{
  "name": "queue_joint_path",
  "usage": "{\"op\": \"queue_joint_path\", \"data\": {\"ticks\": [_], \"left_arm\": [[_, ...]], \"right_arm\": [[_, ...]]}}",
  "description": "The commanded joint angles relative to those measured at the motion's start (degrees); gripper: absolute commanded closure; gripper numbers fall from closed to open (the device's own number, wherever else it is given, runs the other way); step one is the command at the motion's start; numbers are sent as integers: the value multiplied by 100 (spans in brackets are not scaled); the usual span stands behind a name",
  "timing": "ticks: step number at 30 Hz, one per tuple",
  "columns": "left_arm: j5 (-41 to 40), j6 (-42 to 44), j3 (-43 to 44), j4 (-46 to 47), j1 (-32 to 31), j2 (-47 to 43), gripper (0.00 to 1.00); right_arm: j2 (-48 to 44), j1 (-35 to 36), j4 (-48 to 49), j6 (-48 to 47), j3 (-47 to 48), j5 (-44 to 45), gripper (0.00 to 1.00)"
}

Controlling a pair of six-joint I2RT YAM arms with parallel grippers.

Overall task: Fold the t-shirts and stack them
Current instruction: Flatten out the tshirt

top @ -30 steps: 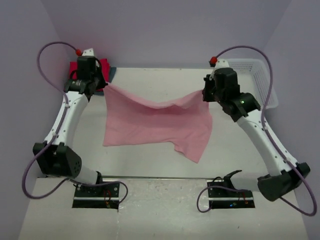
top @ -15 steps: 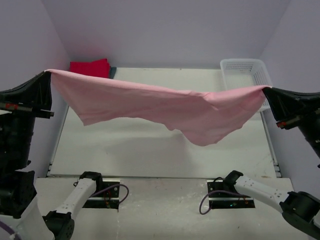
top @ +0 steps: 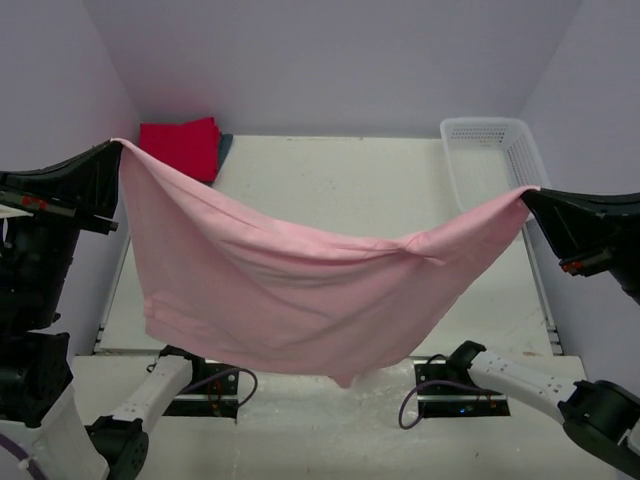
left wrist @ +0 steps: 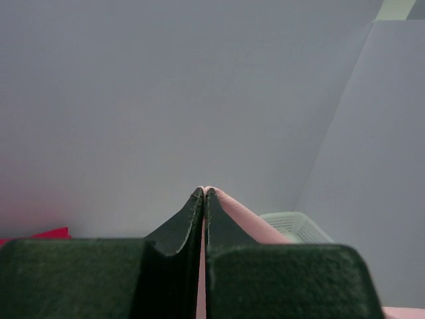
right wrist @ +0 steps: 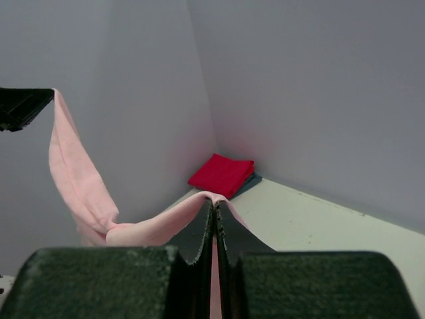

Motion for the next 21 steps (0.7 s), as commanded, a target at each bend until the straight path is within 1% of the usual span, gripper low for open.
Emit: {"op": "queue_joint_path", "data": {"ticks": [1, 2, 4, 5, 7, 9, 13, 15, 16, 17, 21], "left_arm": [[72, -178, -71, 66, -13, 265, 100], [124, -213, -27, 48, -13, 396, 100], [291, -388, -105, 240, -13, 319, 100], [501, -450, -192, 563, -13, 232, 100], [695, -573, -369, 820, -13, -23, 100], [784, -600, -256, 935, -13, -138, 100], [846, -565, 271, 646, -13, -200, 100], [846, -565, 465, 479, -13, -200, 100], [854, -574, 483, 452, -13, -235, 100], [846, -591, 475, 452, -13, -253, 100], [872, -653, 440, 487, -13, -209, 100]], "right_arm": [[361, 32, 202, -181, 400, -293, 100], [632, 32, -16, -225, 897, -347, 100], [827, 32, -185, -322, 1357, -540, 100], [854, 32, -185, -348, 1533, -654, 100], [644, 32, -54, -323, 1474, -969, 100], [311, 32, 148, -261, 1211, -1129, 100], [55, -38, 35, -208, 1113, -1279, 100], [-33, -108, 43, -129, 1061, -1646, 100], [-112, -257, 87, -77, 1043, -1779, 100], [-139, -345, 166, -50, 1034, -2128, 100], [-122, -890, 333, 117, 1113, -2763, 100]]}}
